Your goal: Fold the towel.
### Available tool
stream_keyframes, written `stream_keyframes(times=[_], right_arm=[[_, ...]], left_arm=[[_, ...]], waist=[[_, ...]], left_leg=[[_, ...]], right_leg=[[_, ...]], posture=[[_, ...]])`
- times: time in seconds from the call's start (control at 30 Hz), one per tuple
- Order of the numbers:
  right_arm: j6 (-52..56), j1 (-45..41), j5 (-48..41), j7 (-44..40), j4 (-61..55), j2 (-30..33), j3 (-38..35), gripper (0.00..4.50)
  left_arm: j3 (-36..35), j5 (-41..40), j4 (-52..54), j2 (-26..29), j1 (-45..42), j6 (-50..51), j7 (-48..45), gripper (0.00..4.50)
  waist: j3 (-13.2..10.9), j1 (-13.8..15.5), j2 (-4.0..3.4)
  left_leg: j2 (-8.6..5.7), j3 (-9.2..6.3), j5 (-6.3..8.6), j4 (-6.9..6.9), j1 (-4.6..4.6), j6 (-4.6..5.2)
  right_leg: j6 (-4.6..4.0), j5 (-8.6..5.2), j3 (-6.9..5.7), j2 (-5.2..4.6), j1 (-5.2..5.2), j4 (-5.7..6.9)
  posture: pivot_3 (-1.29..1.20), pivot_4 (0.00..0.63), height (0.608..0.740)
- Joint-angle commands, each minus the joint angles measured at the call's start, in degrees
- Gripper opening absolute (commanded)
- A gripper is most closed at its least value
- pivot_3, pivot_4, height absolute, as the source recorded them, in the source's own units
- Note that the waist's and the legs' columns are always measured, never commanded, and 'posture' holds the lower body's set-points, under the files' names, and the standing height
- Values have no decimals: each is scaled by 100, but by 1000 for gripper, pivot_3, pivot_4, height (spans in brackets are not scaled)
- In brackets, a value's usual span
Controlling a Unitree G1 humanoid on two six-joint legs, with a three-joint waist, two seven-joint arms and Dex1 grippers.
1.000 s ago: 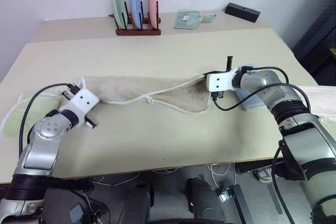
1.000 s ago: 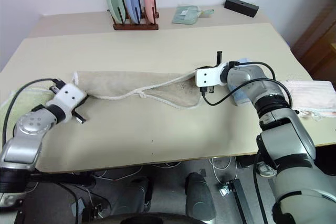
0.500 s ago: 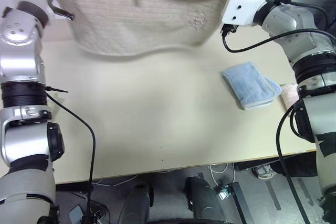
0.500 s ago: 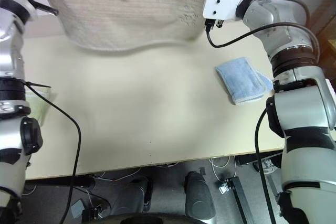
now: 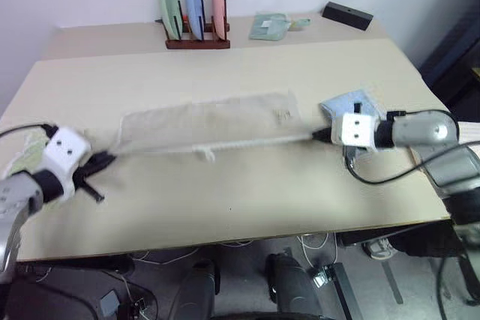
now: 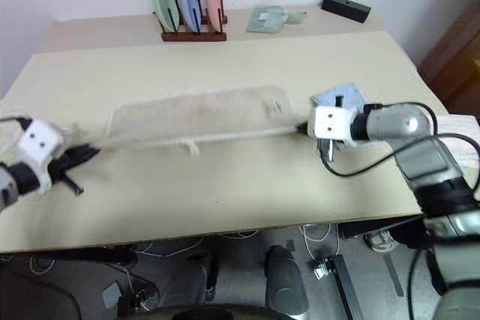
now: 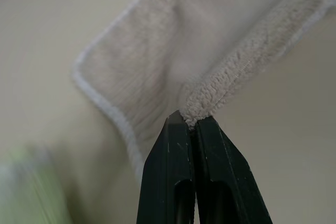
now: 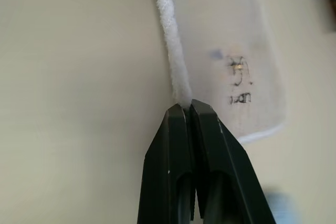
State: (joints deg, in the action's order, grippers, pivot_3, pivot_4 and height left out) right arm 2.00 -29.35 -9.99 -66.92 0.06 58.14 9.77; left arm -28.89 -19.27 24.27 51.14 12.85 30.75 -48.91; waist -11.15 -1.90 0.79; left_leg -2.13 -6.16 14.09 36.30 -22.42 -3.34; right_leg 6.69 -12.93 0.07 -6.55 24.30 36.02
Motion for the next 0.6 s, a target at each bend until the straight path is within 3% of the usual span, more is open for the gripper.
stream_keyframes(times=[0.03,0.13,0.23,0.6], right_arm=[[855,208,-619,-417,-797,454,-585,49],[1253,585,-865,-831,-1178,860,-768,49],[1202,505,-669,-707,-1131,730,-700,49],[-578,-1423,1159,50,1884,-933,442,49]], left_arm=[[-654,-261,593,124,404,288,-293,0],[-1021,-423,834,184,993,419,-742,0],[-964,-406,740,222,994,415,-703,0],[1057,535,-1627,194,-1411,-611,-75,0]], waist=[[3,45,5],[7,90,9],[7,102,7],[6,80,8]], left_leg=[[1,0,0,3,9,0],[7,0,1,5,12,0],[6,5,2,1,10,3],[4,6,-1,0,3,-1]], right_leg=[[-13,-7,-1,0,-11,1],[-28,-18,-6,3,-16,1],[-27,-19,-6,1,-12,-1],[-3,0,-7,4,3,3]], posture=[[0,150,740],[0,150,740],[0,150,740],[0,150,740]])
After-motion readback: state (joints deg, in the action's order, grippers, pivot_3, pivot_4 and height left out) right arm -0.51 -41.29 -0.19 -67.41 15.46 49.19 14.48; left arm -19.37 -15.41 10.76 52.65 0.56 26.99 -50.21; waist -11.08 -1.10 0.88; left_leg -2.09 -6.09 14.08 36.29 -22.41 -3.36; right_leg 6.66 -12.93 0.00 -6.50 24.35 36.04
